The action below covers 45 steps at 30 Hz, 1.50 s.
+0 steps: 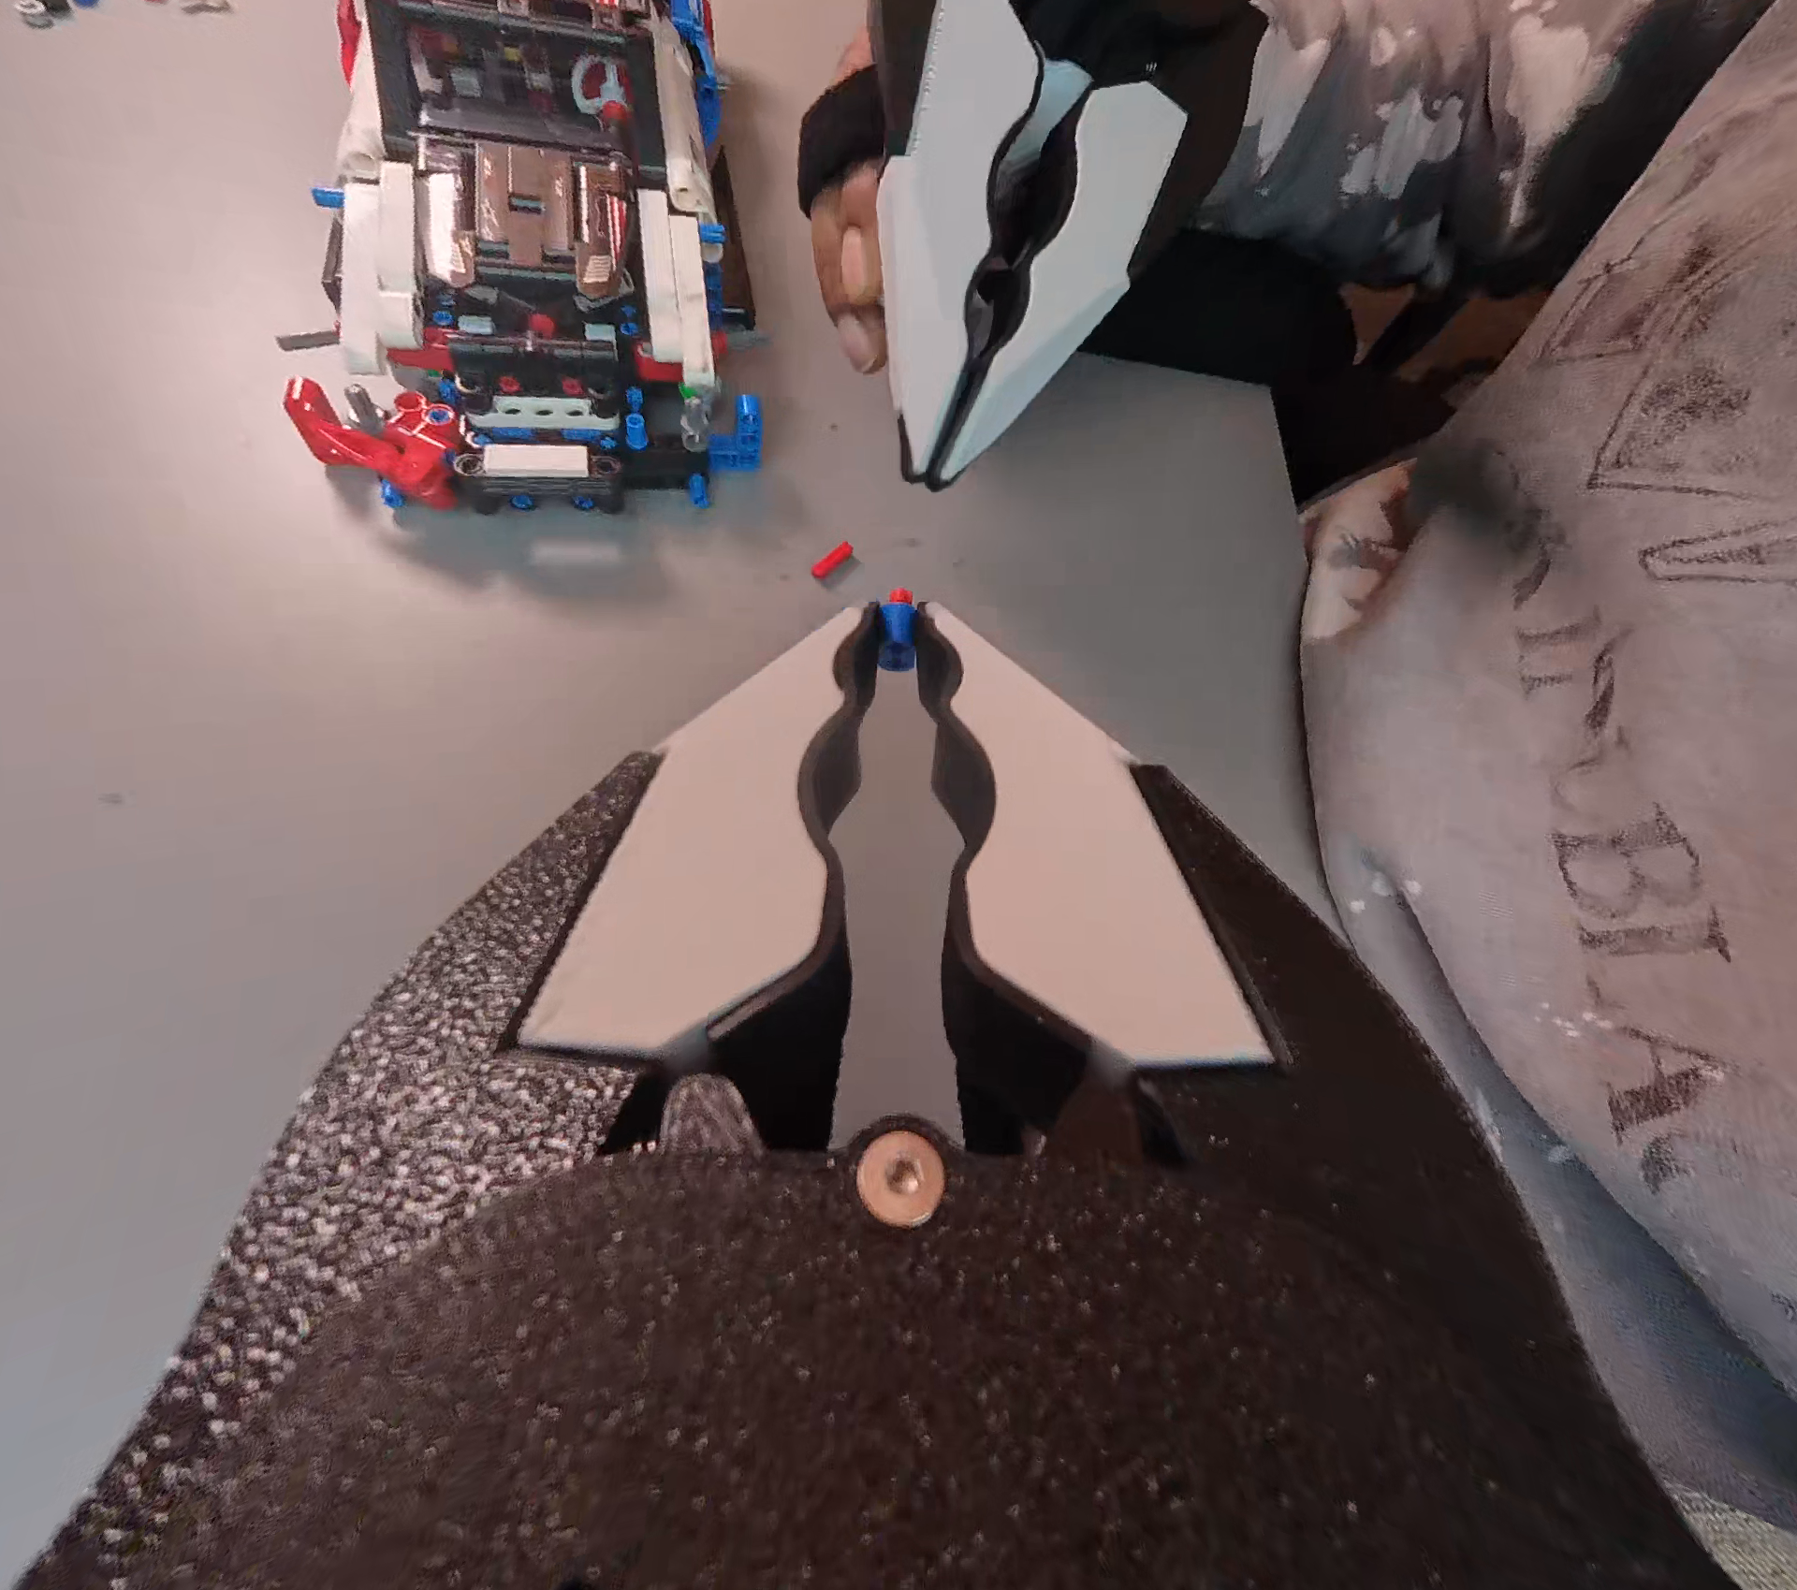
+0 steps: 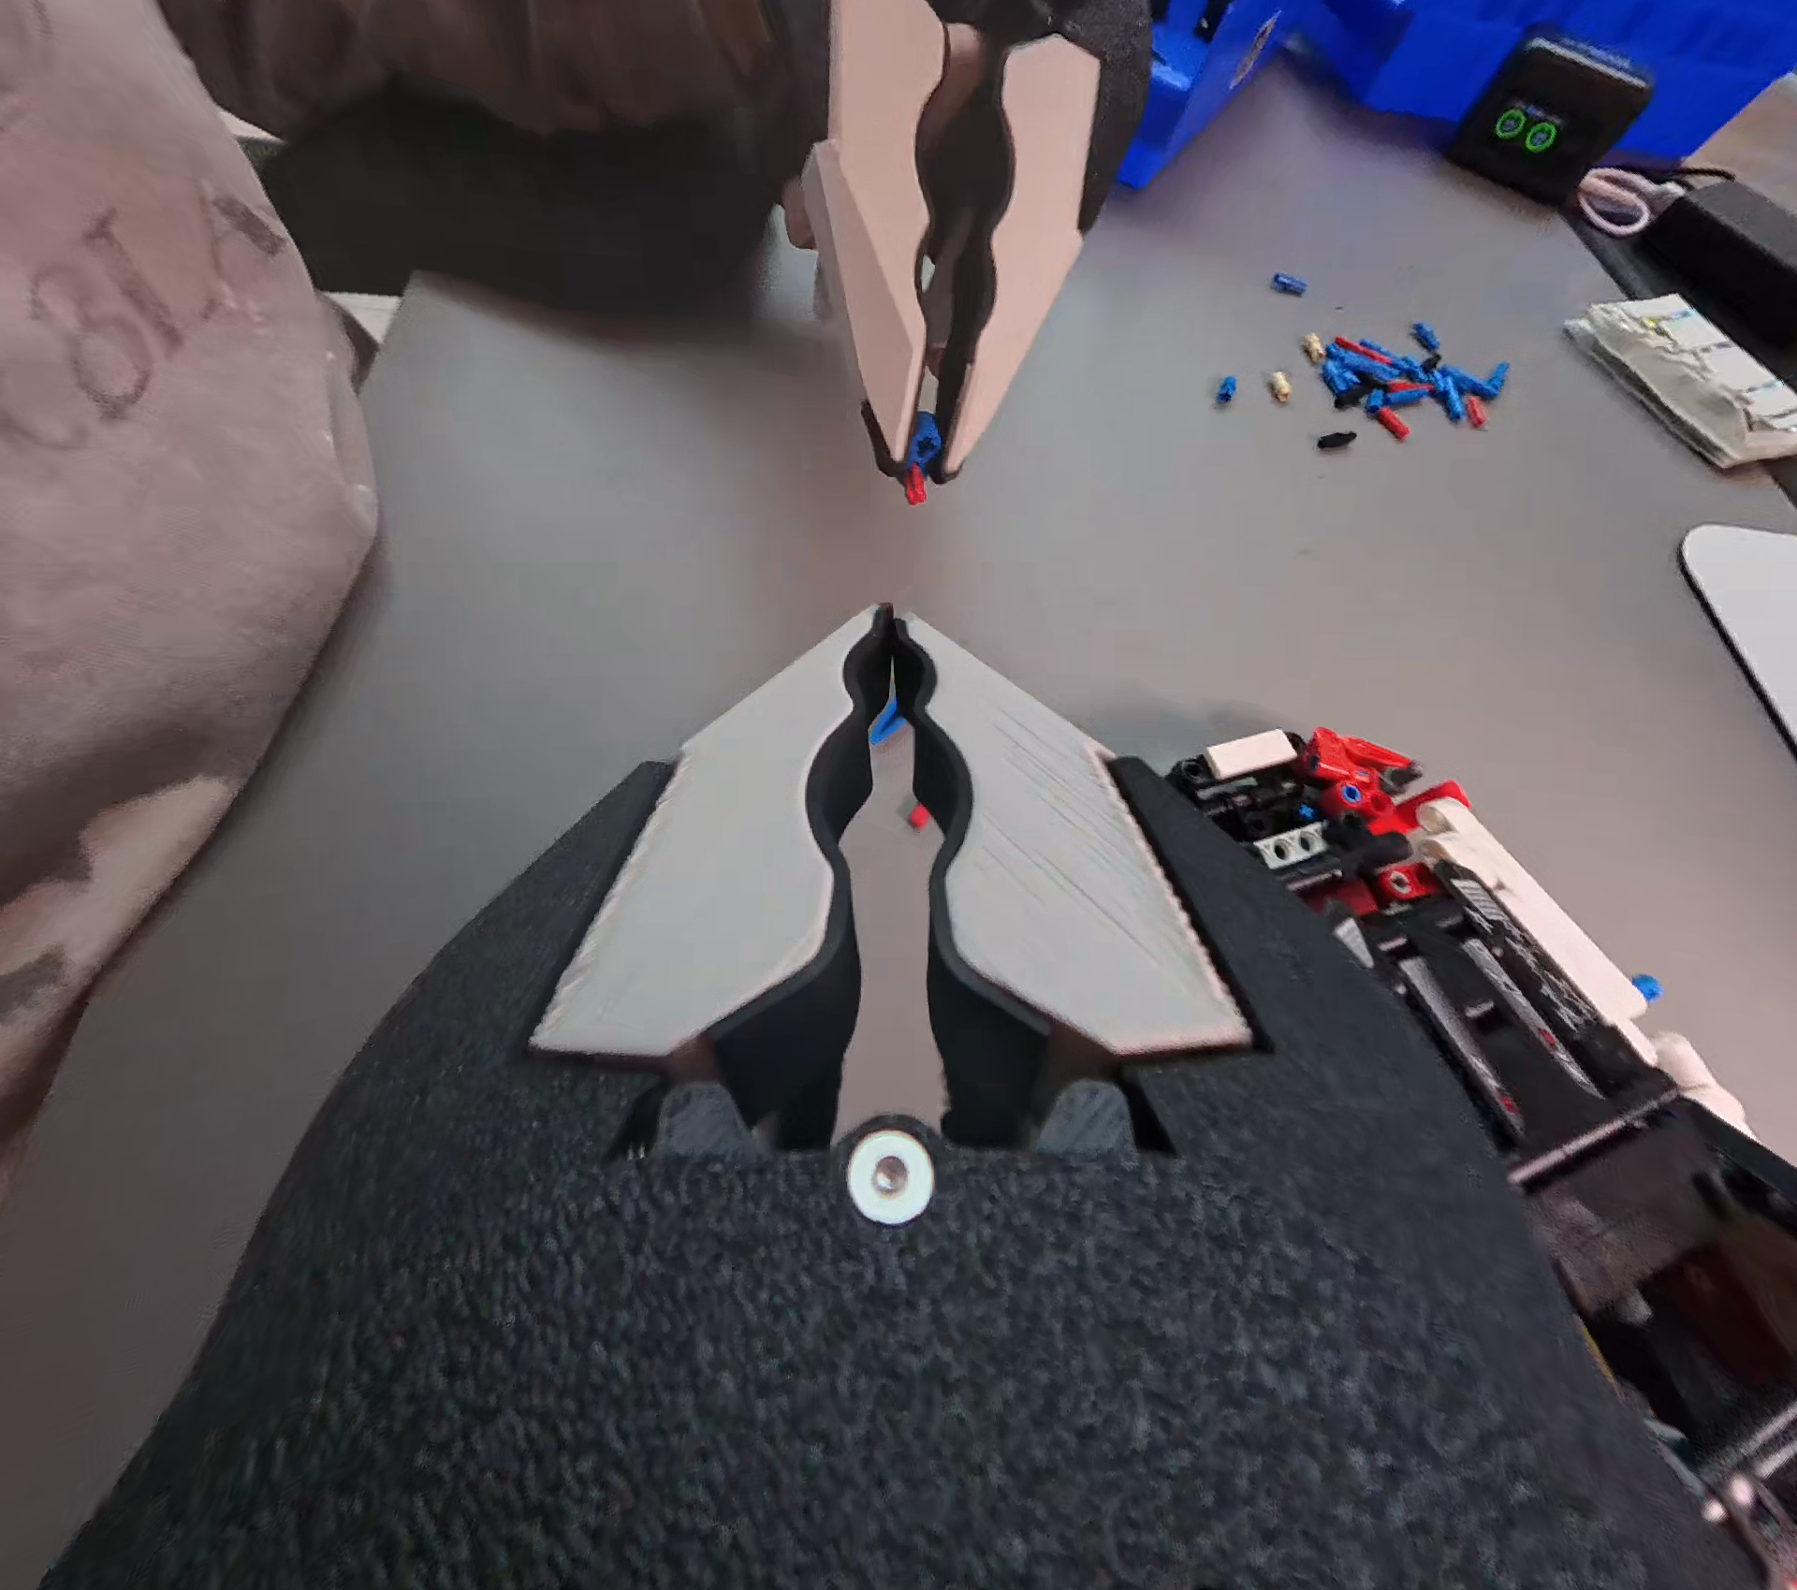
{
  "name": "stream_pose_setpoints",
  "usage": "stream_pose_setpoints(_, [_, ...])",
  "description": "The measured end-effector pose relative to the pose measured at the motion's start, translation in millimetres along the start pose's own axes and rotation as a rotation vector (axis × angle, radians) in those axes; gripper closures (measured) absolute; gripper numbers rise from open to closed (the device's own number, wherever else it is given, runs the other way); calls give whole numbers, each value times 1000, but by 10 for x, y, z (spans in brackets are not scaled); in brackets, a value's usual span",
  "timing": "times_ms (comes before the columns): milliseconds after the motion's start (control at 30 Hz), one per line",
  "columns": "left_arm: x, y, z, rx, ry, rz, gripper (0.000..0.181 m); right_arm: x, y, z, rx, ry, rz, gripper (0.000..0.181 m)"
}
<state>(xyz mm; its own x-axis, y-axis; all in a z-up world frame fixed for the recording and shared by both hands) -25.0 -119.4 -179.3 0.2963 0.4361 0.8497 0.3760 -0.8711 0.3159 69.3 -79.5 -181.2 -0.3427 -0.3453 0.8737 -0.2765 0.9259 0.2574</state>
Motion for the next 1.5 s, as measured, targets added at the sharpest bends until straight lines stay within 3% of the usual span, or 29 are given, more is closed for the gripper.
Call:
stream_pose_setpoints(67, [10, -16, 3, -17, 29, -19, 176, 42, 63, 22, -37, 15, 14, 181])
stream_pose_setpoints(200, [-13, 31, 73, -50, 38, -14, 176, 135, -91, 137, -18, 27, -46, 159])
stream_pose_setpoints(333, [5, 108, 116, -102, 63, -17, 176, 135, -127, 146, -6, 45, -59, 167])
stream_pose_setpoints(667, [105, 127, 50, -347, 284, -289, 176, 296, -161, 89, -162, 142, -281, 174])
stream_pose_setpoints(1033, [55, 107, 107, -487, 321, -483, 177, 275, -228, 79, -160, 161, -342, 177])
stream_pose_setpoints(1233, [71, 115, 92, -527, 352, -518, 177, 308, -223, 79, -137, 176, -295, 178])
stream_pose_setpoints(1333, [100, 138, 62, -530, 363, -488, 168, 327, -188, 71, -143, 184, -276, 179])
stream_pose_setpoints(1500, [96, 158, 57, -499, 331, -430, 177, 361, -193, 67, -147, 198, -282, 179])
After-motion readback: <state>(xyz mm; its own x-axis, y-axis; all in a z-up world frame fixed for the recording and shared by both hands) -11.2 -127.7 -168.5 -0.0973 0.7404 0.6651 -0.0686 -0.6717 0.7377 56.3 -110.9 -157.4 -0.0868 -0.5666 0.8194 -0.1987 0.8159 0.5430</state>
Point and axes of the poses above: each gripper's, where its closed fingertips meet, z out along the fingers, x out of its top, y = z × x across the jaws, the point moved 4 cm from there along -z, back along the fingers, and after that the axes turned 12 degrees about -x, right-handed, at the moved point
